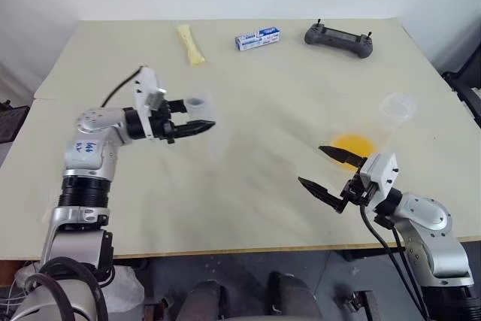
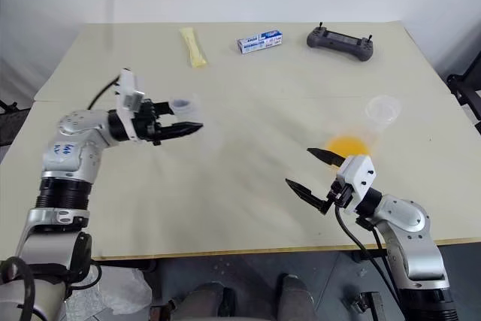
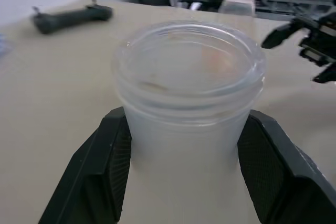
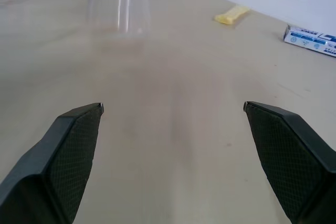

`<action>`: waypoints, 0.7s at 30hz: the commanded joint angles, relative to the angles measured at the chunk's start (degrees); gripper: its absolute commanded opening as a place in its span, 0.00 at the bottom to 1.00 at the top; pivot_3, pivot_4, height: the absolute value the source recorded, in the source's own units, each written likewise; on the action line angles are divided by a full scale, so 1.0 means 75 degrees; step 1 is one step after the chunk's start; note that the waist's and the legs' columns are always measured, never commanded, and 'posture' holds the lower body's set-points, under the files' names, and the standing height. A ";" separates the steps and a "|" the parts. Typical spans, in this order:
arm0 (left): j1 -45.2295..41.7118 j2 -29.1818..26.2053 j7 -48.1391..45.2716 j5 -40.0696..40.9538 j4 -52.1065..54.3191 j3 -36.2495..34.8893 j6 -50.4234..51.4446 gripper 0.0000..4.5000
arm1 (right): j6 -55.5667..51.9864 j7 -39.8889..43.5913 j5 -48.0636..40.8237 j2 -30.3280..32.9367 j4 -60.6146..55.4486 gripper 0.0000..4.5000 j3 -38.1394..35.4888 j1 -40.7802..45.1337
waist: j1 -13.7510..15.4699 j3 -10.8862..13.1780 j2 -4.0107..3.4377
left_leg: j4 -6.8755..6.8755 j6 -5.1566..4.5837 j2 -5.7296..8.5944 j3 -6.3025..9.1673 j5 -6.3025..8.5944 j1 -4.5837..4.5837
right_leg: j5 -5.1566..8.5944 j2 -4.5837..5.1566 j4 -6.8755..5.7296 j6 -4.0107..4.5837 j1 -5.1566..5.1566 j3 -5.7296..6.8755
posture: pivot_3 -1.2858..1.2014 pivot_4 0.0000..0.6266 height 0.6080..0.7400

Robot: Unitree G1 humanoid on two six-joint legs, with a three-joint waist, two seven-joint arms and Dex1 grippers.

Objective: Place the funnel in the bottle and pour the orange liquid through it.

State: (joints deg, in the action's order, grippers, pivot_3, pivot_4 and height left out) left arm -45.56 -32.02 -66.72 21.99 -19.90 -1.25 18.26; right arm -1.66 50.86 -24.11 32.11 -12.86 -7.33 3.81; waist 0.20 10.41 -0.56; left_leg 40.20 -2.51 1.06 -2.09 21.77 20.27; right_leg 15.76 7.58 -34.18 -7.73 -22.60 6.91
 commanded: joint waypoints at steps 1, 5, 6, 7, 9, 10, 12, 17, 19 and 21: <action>-0.0203 0.0155 0.0030 -0.0201 0.0247 0.0261 -0.0133 0.57 | 0.0057 -0.0111 -0.0084 0.0039 -0.0231 1.00 -0.0192 0.0026 | -0.0002 0.0000 0.0000 | 0.0000 0.0000 0.0000 -0.0001 0.0000 0.0000 | 0.0000 0.0000 0.0000 0.0000 0.0000 -0.0001 | 0.52 0.24 1.00; -0.0171 0.0340 0.0047 -0.0280 0.0376 0.0476 -0.0075 0.57 | 0.0064 -0.0310 -0.0050 -0.0048 -0.0400 1.00 -0.0169 -0.0144 | 0.0017 0.0000 0.0000 | -0.0001 0.0000 0.0002 -0.0001 0.0000 0.0003 | 0.0000 0.0002 0.0002 0.0000 -0.0002 0.0000 | 0.52 0.24 1.00; -0.0174 0.0373 0.0049 -0.0290 0.0397 0.0514 -0.0045 0.57 | 0.0063 -0.0349 -0.0040 -0.0060 -0.0447 1.00 -0.0149 -0.0200 | 0.0022 0.0000 0.0000 | -0.0001 0.0000 0.0002 -0.0001 0.0000 0.0003 | 0.0000 0.0001 0.0002 0.0000 -0.0002 0.0000 | 0.52 0.24 1.00; -0.0182 0.0407 0.0045 -0.0315 0.0399 0.0551 -0.0070 0.57 | 0.0064 -0.0382 -0.0033 -0.0068 -0.0486 1.00 -0.0133 -0.0242 | 0.0032 0.0000 0.0000 | -0.0001 0.0000 0.0002 -0.0001 0.0000 0.0003 | 0.0000 0.0001 0.0002 0.0000 -0.0002 0.0000 | 0.52 0.24 1.00; -0.0184 0.0510 0.0056 -0.0349 0.0399 0.0624 -0.0162 0.57 | 0.0049 -0.0467 -0.0020 -0.0092 -0.0568 1.00 -0.0106 -0.0321 | 0.0057 0.0000 0.0000 | 0.0000 0.0000 0.0002 -0.0001 0.0000 0.0003 | 0.0000 0.0002 0.0002 0.0000 -0.0001 -0.0001 | 0.52 0.24 1.00; -0.0176 0.0552 0.0048 -0.0390 0.0395 0.0669 -0.0251 0.57 | 0.0038 -0.0502 -0.0019 -0.0096 -0.0592 1.00 -0.0102 -0.0337 | 0.0072 0.0000 0.0000 | 0.0001 0.0000 0.0002 -0.0002 0.0000 0.0003 | 0.0000 0.0002 0.0003 0.0000 -0.0001 -0.0002 | 0.52 0.24 1.00; -0.0138 0.0630 0.0001 -0.0483 0.0367 0.0728 -0.0487 0.57 | 0.0024 -0.0542 -0.0018 -0.0093 -0.0608 1.00 -0.0106 -0.0336 | 0.0098 0.0000 0.0000 | 0.0003 -0.0001 0.0003 -0.0005 0.0000 0.0003 | 0.0000 0.0002 0.0004 0.0000 -0.0001 -0.0006 | 0.52 0.24 1.00; 0.0048 0.0772 0.0090 -0.0692 0.0376 0.0863 -0.0944 0.57 | 0.0017 -0.0592 -0.0021 -0.0071 -0.0616 1.00 -0.0119 -0.0323 | 0.0155 0.0000 0.0000 | 0.0003 -0.0001 0.0003 -0.0007 0.0000 0.0003 | 0.0000 0.0001 0.0005 0.0000 -0.0001 -0.0007 | 0.52 0.24 1.00; 0.0170 0.0908 0.0230 -0.0725 0.0444 0.0877 -0.1124 0.57 | 0.0024 -0.0608 -0.0011 -0.0065 -0.0615 1.00 -0.0124 -0.0315 | 0.0160 0.0000 0.0000 | 0.0003 -0.0002 0.0004 -0.0007 0.0000 0.0003 | 0.0000 0.0002 0.0004 0.0000 -0.0001 -0.0007 | 0.52 0.24 1.00; 0.0263 0.0964 0.0253 -0.0710 0.0524 0.0881 -0.1131 0.65 | 0.0030 -0.0610 -0.0008 -0.0059 -0.0612 1.00 -0.0118 -0.0303 | 0.0159 0.0000 0.0000 | 0.0004 -0.0002 0.0004 -0.0006 -0.0001 0.0003 | 0.0000 0.0003 0.0005 0.0000 0.0000 -0.0007 | 0.52 0.24 1.00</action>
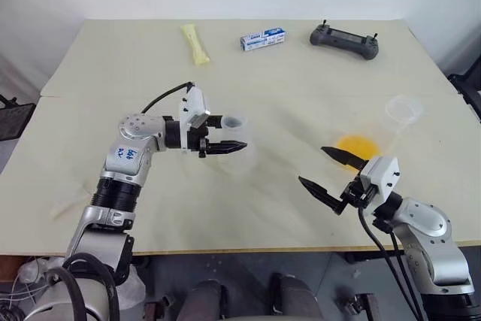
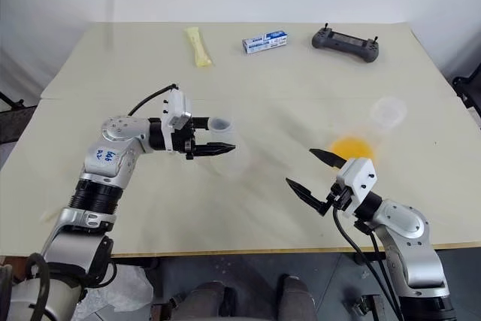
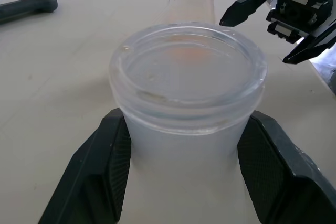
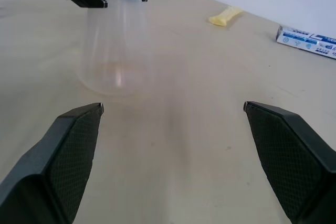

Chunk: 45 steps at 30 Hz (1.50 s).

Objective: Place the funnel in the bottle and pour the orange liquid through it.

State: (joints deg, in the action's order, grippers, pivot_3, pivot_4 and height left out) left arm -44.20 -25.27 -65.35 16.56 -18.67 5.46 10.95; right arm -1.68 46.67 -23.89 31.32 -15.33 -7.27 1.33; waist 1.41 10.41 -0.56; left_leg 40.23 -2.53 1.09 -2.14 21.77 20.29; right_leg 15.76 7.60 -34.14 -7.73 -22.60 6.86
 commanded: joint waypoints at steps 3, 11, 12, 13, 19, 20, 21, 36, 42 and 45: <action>0.0277 0.0030 -0.0005 0.0062 0.0638 0.0060 0.0033 0.85 | 0.0033 -0.0044 -0.0038 0.0061 -0.0240 1.00 -0.0128 0.0093 | -0.0010 0.0000 0.0000 | 0.0000 0.0000 -0.0002 -0.0001 0.0000 0.0000 | 0.0000 -0.0002 0.0001 0.0000 -0.0001 0.0001 | 0.52 0.24 1.00; 0.0489 -0.0046 0.0266 0.0111 0.1075 -0.0048 0.0365 0.99 | 0.0027 0.0006 -0.0039 0.0084 -0.0123 1.00 -0.0125 0.0261 | -0.0009 0.0000 0.0000 | 0.0001 -0.0001 -0.0001 0.0000 -0.0001 0.0000 | 0.0000 -0.0001 0.0000 0.0000 0.0001 0.0000 | 0.52 0.24 1.00; 0.0528 -0.0092 0.0288 0.0129 0.1156 -0.0079 0.0440 0.99 | 0.0022 0.0015 -0.0041 0.0089 -0.0114 1.00 -0.0126 0.0278 | -0.0010 0.0000 0.0000 | 0.0001 -0.0001 -0.0002 0.0001 -0.0001 0.0000 | 0.0000 -0.0002 0.0000 0.0000 0.0001 0.0001 | 0.52 0.24 1.00; 0.0584 -0.0170 0.0310 0.0145 0.1261 -0.0116 0.0554 0.99 | 0.0019 0.0029 -0.0044 0.0099 -0.0106 1.00 -0.0128 0.0292 | -0.0011 0.0000 0.0000 | 0.0001 -0.0001 -0.0002 0.0001 -0.0001 0.0000 | 0.0000 -0.0002 0.0000 0.0000 0.0000 0.0001 | 0.52 0.24 1.00; 0.1079 -0.0932 0.0439 0.0409 0.2062 -0.0639 0.1337 0.99 | -0.0028 0.0204 -0.0127 0.0217 -0.0013 1.00 -0.0184 0.0383 | -0.0017 0.0000 -0.0001 | 0.0001 -0.0001 -0.0005 0.0003 -0.0001 -0.0001 | 0.0000 -0.0002 0.0000 0.0000 0.0000 -0.0001 | 0.52 0.24 1.00; 0.1190 -0.1064 0.0472 0.0481 0.2201 -0.0782 0.1440 0.99 | -0.0037 0.0247 -0.0145 0.0250 0.0023 1.00 -0.0188 0.0409 | -0.0018 0.0000 -0.0001 | 0.0001 -0.0001 -0.0005 0.0003 -0.0001 -0.0001 | 0.0000 -0.0002 0.0000 0.0000 0.0000 -0.0001 | 0.52 0.24 1.00; 0.1338 -0.1209 0.0570 0.0565 0.2391 -0.0968 0.1610 0.99 | -0.0049 0.0296 -0.0160 0.0282 0.0062 1.00 -0.0198 0.0435 | -0.0023 0.0000 -0.0002 | 0.0001 -0.0001 -0.0005 0.0004 -0.0001 -0.0001 | 0.0000 -0.0002 0.0001 0.0000 0.0000 -0.0001 | 0.52 0.24 1.00; 0.6164 -0.0975 0.2631 0.2350 0.6004 -0.5423 0.2263 0.99 | -0.0532 0.1602 -0.0750 0.0414 0.0553 1.00 0.0061 0.0633 | -0.0087 0.0004 -0.0008 | -0.0013 0.0006 -0.0016 0.0015 0.0004 -0.0010 | 0.0001 0.0006 0.0014 0.0002 0.0004 -0.0067 | 0.52 0.24 1.00; 0.7229 0.0333 0.3934 0.2404 0.6832 -0.5722 0.1590 0.99 | -0.0936 0.2329 -0.1228 0.0527 0.0495 1.00 0.0082 0.0766 | 0.0044 0.0004 -0.0010 | 0.0001 0.0007 -0.0016 0.0022 0.0005 -0.0010 | 0.0003 0.0009 0.0028 0.0007 0.0022 -0.0073 | 0.52 0.24 1.00; 0.7503 0.1030 0.5038 0.1960 0.7153 -0.5584 0.1442 0.99 | -0.1035 0.2444 -0.1170 0.0545 0.0591 1.00 0.0143 0.0901 | 0.0015 0.0004 -0.0010 | 0.0002 0.0002 -0.0002 0.0023 0.0003 -0.0013 | 0.0002 0.0021 0.0036 0.0008 0.0028 -0.0096 | 0.52 0.24 1.00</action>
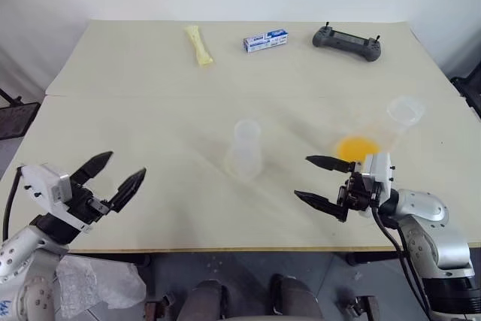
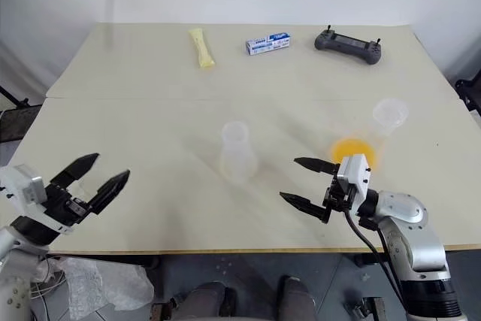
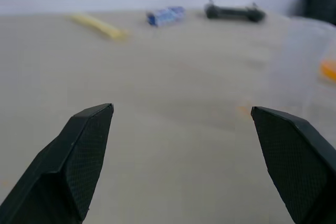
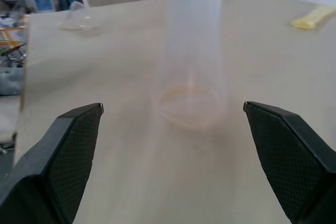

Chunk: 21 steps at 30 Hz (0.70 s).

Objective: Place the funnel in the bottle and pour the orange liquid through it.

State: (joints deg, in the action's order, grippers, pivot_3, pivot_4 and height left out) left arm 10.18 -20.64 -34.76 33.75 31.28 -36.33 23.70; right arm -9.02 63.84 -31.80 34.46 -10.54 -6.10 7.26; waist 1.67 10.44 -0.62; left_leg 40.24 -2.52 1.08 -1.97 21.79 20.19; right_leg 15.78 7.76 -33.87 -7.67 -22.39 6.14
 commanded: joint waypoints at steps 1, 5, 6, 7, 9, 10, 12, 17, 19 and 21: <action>0.0389 0.0703 0.1424 -0.0515 0.0677 0.0066 -0.0242 0.99 | -0.0071 0.0171 -0.0097 0.0111 -0.0003 1.00 0.0018 0.0165 | -0.0038 0.0000 0.0000 | -0.0002 0.0001 0.0001 -0.0002 0.0001 -0.0001 | 0.0000 0.0001 -0.0003 0.0000 -0.0004 -0.0003 | 0.52 0.24 1.00; 0.0864 0.2040 0.3409 -0.0922 0.1545 0.0288 0.0113 0.99 | -0.0103 0.0296 -0.0030 0.0045 0.0150 1.00 0.0199 0.0317 | -0.0056 -0.0001 0.0003 | -0.0020 0.0005 -0.0006 -0.0012 0.0009 -0.0001 | -0.0001 -0.0009 -0.0004 -0.0001 -0.0017 -0.0001 | 0.52 0.24 1.00; 0.0967 0.2311 0.3861 -0.1103 0.1687 0.0325 0.0202 0.99 | -0.0111 0.0314 -0.0024 0.0017 0.0187 1.00 0.0249 0.0363 | -0.0051 0.0000 0.0003 | -0.0019 0.0007 -0.0012 -0.0011 0.0011 0.0000 | -0.0001 -0.0014 -0.0002 -0.0001 -0.0018 0.0000 | 0.52 0.24 1.00; 0.1038 0.2484 0.4191 -0.1229 0.1790 0.0359 0.0274 0.99 | -0.0116 0.0321 -0.0018 -0.0007 0.0210 1.00 0.0287 0.0397 | -0.0047 0.0000 0.0003 | -0.0019 0.0007 -0.0012 -0.0012 0.0011 0.0001 | -0.0001 -0.0014 -0.0001 -0.0001 -0.0019 0.0000 | 0.52 0.24 1.00; 0.1129 0.2733 0.4698 -0.1386 0.1937 0.0439 0.0410 0.99 | -0.0115 0.0356 -0.0009 -0.0034 0.0255 1.00 0.0358 0.0449 | -0.0043 -0.0001 0.0003 | -0.0017 0.0007 -0.0015 -0.0016 0.0011 0.0000 | 0.0000 -0.0016 -0.0001 0.0000 -0.0018 -0.0001 | 0.52 0.24 1.00; 0.1157 0.2814 0.4911 -0.1427 0.1995 0.0458 0.0496 0.99 | -0.0107 0.0368 0.0002 -0.0043 0.0268 1.00 0.0389 0.0460 | -0.0021 -0.0001 0.0003 | -0.0014 0.0007 -0.0015 -0.0018 0.0011 0.0000 | 0.0001 -0.0017 -0.0001 0.0001 -0.0017 -0.0002 | 0.52 0.24 1.00; 0.1251 0.3100 0.5481 -0.1614 0.2098 0.0488 0.0615 0.99 | -0.0099 0.0394 0.0008 -0.0060 0.0321 1.00 0.0446 0.0499 | -0.0011 0.0000 0.0004 | -0.0009 0.0005 -0.0014 -0.0016 0.0010 0.0000 | 0.0002 -0.0014 0.0000 0.0003 -0.0014 -0.0002 | 0.52 0.24 1.00; 0.0951 0.3649 0.6643 -0.2191 0.1833 0.0648 0.0562 0.99 | -0.0084 0.0492 0.0076 -0.0151 0.0440 1.00 0.0635 0.0587 | -0.0028 -0.0002 0.0007 | -0.0009 -0.0003 -0.0011 -0.0019 0.0015 0.0002 | 0.0002 -0.0006 0.0006 0.0004 -0.0017 -0.0010 | 0.52 0.24 1.00; 0.0737 0.3574 0.6863 -0.2192 0.1735 0.0741 0.0750 0.99 | -0.0083 0.0476 0.0077 -0.0181 0.0445 1.00 0.0666 0.0608 | -0.0022 -0.0002 0.0007 | -0.0009 -0.0002 -0.0012 -0.0018 0.0016 0.0002 | 0.0002 -0.0006 0.0003 0.0004 -0.0019 -0.0009 | 0.52 0.24 1.00; 0.0425 0.3493 0.7090 -0.2133 0.1552 0.0687 0.0919 0.99 | -0.0072 0.0476 0.0095 -0.0208 0.0458 1.00 0.0708 0.0629 | -0.0019 -0.0002 0.0007 | -0.0007 -0.0002 -0.0011 -0.0018 0.0015 0.0002 | 0.0002 -0.0006 0.0002 0.0005 -0.0018 -0.0008 | 0.52 0.24 1.00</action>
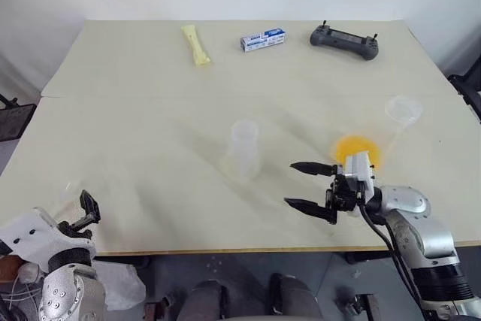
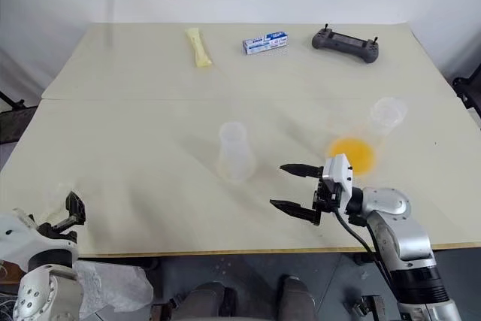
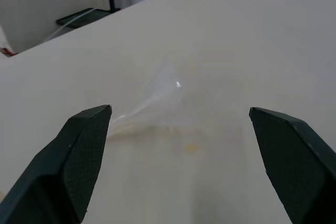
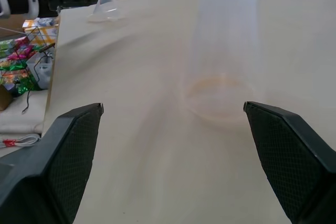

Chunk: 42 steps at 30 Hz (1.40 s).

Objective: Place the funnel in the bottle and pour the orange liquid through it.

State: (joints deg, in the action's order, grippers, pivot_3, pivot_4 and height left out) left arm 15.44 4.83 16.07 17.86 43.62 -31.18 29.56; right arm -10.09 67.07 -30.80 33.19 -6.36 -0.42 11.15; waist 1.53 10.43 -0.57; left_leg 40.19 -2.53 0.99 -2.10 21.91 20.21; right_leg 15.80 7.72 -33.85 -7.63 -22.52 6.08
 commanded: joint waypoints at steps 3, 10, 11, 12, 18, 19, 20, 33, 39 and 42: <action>-0.0621 -0.0068 0.0422 0.0007 -0.0399 -0.0063 0.0255 0.99 | 0.0085 0.0039 -0.0019 -0.0067 -0.0090 1.00 -0.0022 0.0128 | -0.0019 0.0000 0.0000 | 0.0000 0.0000 0.0001 -0.0001 0.0000 0.0000 | 0.0000 0.0000 0.0001 0.0000 0.0000 0.0000 | 0.52 0.24 1.00; -0.1188 -0.0352 0.0584 0.0116 -0.0890 -0.0372 0.0564 0.99 | 0.0163 -0.0007 0.0047 -0.0081 -0.0113 1.00 -0.0053 0.0056 | -0.0015 0.0000 0.0000 | -0.0001 0.0004 -0.0003 0.0000 0.0002 0.0003 | 0.0000 -0.0006 -0.0001 0.0000 -0.0004 0.0009 | 0.52 0.24 1.00; -0.1246 -0.0387 0.0583 0.0121 -0.0931 -0.0415 0.0591 0.99 | 0.0172 -0.0017 0.0062 -0.0082 -0.0117 1.00 -0.0054 0.0040 | -0.0015 0.0000 0.0000 | 0.0000 0.0004 -0.0003 0.0000 0.0002 0.0003 | 0.0000 -0.0006 -0.0001 0.0000 -0.0004 0.0008 | 0.52 0.24 1.00; -0.1284 -0.0416 0.0579 0.0129 -0.0962 -0.0451 0.0610 0.99 | 0.0180 -0.0029 0.0075 -0.0084 -0.0122 1.00 -0.0055 0.0027 | -0.0015 0.0000 0.0000 | -0.0001 0.0004 -0.0003 0.0000 0.0002 0.0002 | 0.0000 -0.0006 -0.0001 0.0000 -0.0004 0.0008 | 0.52 0.24 1.00; -0.1477 -0.0511 0.0678 0.0301 -0.1031 -0.0744 0.0776 0.99 | 0.0212 -0.0081 0.0097 -0.0070 -0.0142 1.00 -0.0083 -0.0018 | -0.0018 0.0000 0.0000 | -0.0001 0.0005 -0.0003 0.0000 0.0003 0.0002 | 0.0000 -0.0006 -0.0001 0.0000 -0.0004 0.0008 | 0.52 0.24 1.00; -0.1503 -0.0567 0.0663 0.0339 -0.1099 -0.0825 0.0786 0.99 | 0.0225 -0.0101 0.0120 -0.0075 -0.0133 1.00 -0.0075 -0.0015 | -0.0018 0.0000 0.0000 | -0.0001 0.0005 -0.0003 0.0001 0.0003 0.0002 | 0.0000 -0.0006 -0.0002 0.0000 -0.0004 0.0009 | 0.52 0.24 1.00; -0.1522 -0.0607 0.0658 0.0362 -0.1146 -0.0871 0.0792 0.99 | 0.0237 -0.0110 0.0134 -0.0076 -0.0118 1.00 -0.0072 -0.0009 | -0.0019 0.0000 0.0000 | 0.0000 0.0005 -0.0003 0.0000 0.0003 0.0002 | 0.0000 -0.0006 -0.0002 0.0000 -0.0004 0.0009 | 0.52 0.24 1.00; -0.1443 -0.0657 0.0491 0.1026 -0.1172 -0.0896 0.1081 0.29 | 0.0322 -0.0187 0.0241 -0.0086 0.0020 1.00 -0.0102 0.0126 | -0.0021 0.0000 0.0000 | -0.0001 0.0006 -0.0002 0.0000 0.0003 0.0000 | 0.0000 -0.0007 -0.0002 -0.0001 -0.0003 0.0008 | 0.52 0.24 1.00; -0.1614 -0.0944 0.0480 0.1206 -0.1314 -0.1008 0.1297 0.01 | 0.0354 -0.0258 0.0291 -0.0070 0.0027 1.00 -0.0143 0.0116 | -0.0016 0.0000 0.0000 | 0.0000 0.0006 -0.0001 0.0001 0.0003 0.0000 | 0.0000 -0.0006 -0.0004 -0.0001 -0.0003 0.0009 | 0.52 0.24 1.00; -0.1723 -0.1146 0.0386 0.1300 -0.1378 -0.1021 0.1301 0.01 | 0.0355 -0.0313 0.0297 -0.0065 -0.0016 1.00 -0.0166 0.0077 | -0.0027 0.0000 0.0000 | -0.0001 0.0006 -0.0001 0.0000 0.0003 0.0000 | 0.0000 -0.0008 -0.0003 -0.0001 -0.0004 0.0010 | 0.52 0.24 1.00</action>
State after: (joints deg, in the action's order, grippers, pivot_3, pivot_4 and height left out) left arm 2.78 -2.66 19.43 26.87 32.57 -37.78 39.67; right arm -8.66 64.97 -28.21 32.83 -5.18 -0.30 11.88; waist 1.33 10.43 -0.57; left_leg 40.18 -2.48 0.97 -2.10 21.93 20.21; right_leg 15.79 7.65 -33.87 -7.63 -22.55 6.16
